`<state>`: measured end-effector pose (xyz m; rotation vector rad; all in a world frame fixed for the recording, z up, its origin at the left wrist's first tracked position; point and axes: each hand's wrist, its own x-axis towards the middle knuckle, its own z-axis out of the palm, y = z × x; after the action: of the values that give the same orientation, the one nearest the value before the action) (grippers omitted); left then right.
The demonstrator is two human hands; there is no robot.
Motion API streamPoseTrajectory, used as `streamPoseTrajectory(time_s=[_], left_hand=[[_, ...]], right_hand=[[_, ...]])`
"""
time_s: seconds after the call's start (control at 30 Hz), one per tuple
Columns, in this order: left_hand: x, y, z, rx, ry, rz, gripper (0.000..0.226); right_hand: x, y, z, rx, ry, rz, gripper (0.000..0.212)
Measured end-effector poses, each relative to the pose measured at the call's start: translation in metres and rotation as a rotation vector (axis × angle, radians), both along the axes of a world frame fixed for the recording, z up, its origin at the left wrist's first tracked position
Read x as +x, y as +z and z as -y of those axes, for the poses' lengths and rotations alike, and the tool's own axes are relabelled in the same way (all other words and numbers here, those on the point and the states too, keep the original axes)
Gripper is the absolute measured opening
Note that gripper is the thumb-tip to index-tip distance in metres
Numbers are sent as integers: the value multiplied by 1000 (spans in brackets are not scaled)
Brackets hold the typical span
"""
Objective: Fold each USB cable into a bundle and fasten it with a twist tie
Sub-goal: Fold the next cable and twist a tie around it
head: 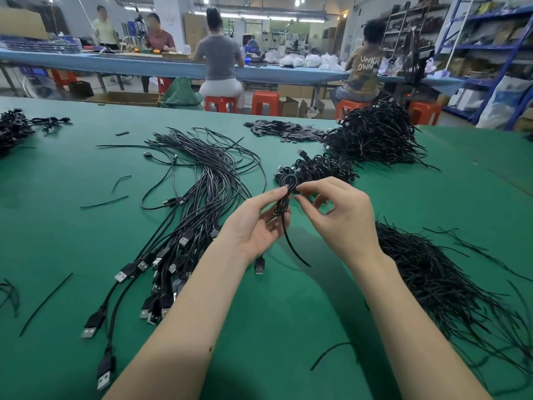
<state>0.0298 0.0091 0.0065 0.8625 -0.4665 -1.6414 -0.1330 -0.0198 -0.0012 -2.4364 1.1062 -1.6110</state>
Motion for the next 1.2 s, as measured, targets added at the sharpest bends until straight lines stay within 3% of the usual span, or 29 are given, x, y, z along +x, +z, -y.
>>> streamPoseTrajectory(time_s=[0.1,0.17,0.27,0.33,0.53,0.7,0.77,0.83,0.9,0.93,1.07,1.2], left_hand=[[1,-2,2,-31,39,19,12],[2,-3,3,-79,69,71,16],[4,-2,2,-189,42,142,30],[4,-1,2,-214,7,142,31],[-5,-15,3,-117,123,310,15],[-10,-20,3,-164,189,390,14],[-11,-21,2,-237,192,423,15],[-12,-23,2,-339,231,471,17],[-14,-23,3,-429,294,515,18],[-14,-24,4,-452,321,529,19],[-10,-27,12,-353,411,503,17],[-4,-24,41,-165,519,405,17]], right_hand=[[5,1,-2,75,60,41,6],[11,8,-5,481,177,261,5],[9,24,-9,1378,537,840,7],[5,27,-9,1593,665,1023,7],[7,11,-1,1351,404,698,22],[5,6,1,1229,267,611,21],[4,10,1,1440,371,782,22],[3,12,1,1698,552,1106,13],[6,10,-2,1798,690,1345,6],[8,9,-3,1783,713,1375,7],[23,-1,-7,1444,507,1045,24],[38,-34,-17,860,225,413,52]])
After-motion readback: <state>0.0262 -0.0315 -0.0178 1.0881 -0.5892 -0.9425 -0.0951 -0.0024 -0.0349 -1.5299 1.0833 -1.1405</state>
